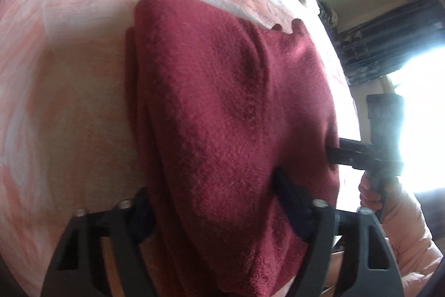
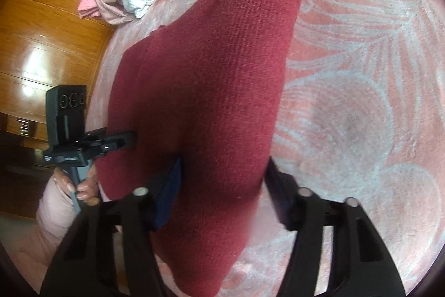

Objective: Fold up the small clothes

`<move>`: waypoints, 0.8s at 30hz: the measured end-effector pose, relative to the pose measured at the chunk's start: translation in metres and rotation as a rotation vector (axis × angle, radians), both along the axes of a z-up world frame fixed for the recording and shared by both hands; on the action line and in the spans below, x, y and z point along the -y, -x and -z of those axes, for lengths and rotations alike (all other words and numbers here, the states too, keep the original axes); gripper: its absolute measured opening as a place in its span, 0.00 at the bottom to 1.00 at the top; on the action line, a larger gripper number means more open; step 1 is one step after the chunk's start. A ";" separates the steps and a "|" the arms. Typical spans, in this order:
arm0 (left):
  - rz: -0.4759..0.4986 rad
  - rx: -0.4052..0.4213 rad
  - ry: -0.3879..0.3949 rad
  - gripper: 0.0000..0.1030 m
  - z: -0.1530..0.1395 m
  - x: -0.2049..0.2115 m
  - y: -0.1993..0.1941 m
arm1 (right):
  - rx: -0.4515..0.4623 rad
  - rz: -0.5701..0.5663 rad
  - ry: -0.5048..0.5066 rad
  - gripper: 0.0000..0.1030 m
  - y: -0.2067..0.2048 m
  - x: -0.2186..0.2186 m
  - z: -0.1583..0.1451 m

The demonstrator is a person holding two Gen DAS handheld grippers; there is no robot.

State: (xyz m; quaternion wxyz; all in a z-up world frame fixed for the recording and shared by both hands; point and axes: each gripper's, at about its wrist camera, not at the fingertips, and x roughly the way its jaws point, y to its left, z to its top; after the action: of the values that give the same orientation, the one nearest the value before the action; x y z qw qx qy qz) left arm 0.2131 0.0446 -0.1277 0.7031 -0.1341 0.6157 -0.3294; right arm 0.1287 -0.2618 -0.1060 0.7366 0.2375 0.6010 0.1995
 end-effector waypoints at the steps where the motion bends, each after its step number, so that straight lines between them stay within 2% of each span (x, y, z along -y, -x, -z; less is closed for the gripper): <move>1: -0.008 -0.006 0.013 0.55 0.000 -0.002 0.000 | 0.004 0.001 0.009 0.46 0.000 -0.001 -0.002; 3: -0.020 -0.012 0.037 0.47 -0.002 -0.004 0.001 | 0.020 -0.001 0.007 0.37 0.001 -0.003 -0.005; 7: -0.036 0.007 0.073 0.41 -0.007 -0.008 0.006 | 0.039 -0.007 -0.021 0.33 0.004 -0.001 -0.012; 12: -0.041 0.027 0.117 0.40 -0.013 -0.011 0.014 | 0.068 -0.023 -0.030 0.31 0.008 -0.001 -0.026; 17: -0.026 0.034 0.154 0.39 -0.025 0.005 0.023 | 0.107 -0.018 -0.030 0.31 0.018 0.011 -0.048; 24: 0.007 0.067 0.188 0.39 -0.056 0.054 0.028 | 0.155 0.053 -0.027 0.31 0.043 0.063 -0.077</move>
State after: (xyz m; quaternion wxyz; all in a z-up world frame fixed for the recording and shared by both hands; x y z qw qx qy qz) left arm 0.1848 -0.0093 -0.0714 0.7064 -0.1863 0.5587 -0.3925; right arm 0.0857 -0.3252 -0.0287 0.7826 0.2471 0.5330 0.2058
